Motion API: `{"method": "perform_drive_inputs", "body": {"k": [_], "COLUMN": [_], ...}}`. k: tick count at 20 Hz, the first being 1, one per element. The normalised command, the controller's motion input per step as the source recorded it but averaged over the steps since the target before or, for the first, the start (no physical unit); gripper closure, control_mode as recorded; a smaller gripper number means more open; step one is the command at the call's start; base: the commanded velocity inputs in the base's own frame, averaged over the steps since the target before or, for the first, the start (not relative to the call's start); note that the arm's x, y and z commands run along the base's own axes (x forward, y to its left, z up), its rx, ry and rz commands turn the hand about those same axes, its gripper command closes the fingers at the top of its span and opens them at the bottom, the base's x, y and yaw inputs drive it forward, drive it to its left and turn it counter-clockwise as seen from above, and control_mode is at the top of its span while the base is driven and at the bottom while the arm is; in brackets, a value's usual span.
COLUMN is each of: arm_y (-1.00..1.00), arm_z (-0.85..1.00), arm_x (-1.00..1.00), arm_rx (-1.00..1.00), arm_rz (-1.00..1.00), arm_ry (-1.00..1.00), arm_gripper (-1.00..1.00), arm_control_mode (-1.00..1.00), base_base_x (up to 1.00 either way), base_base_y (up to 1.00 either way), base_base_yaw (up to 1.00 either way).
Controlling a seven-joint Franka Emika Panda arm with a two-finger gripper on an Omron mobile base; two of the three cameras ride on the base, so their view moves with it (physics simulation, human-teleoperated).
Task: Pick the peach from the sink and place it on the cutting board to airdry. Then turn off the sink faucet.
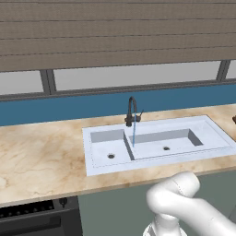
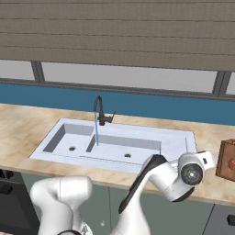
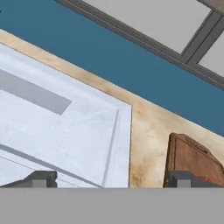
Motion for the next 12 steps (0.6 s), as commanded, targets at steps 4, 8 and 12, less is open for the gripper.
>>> {"method": "perform_drive_inputs", "body": {"k": [4, 8, 12], "arm_y": [0.12, 0.02, 0.15], "arm_z": [0.65, 0.67, 0.1], "arm_x": [-0.06, -0.07, -0.28], "arm_rx": [0.05, 0.07, 0.02], "arm_rz": [0.33, 0.33, 0.24], "arm_ry": [-0.03, 0.02, 0.02], "arm_gripper": [-1.0, -1.0, -1.0], "arm_control_mode": [-1.0, -1.0, -1.0], "base_base_x": [0.0, 0.0, 0.0], "base_base_y": [0.0, 0.0, 0.0], "base_base_yaw": [0.0, 0.0, 0.0]}}
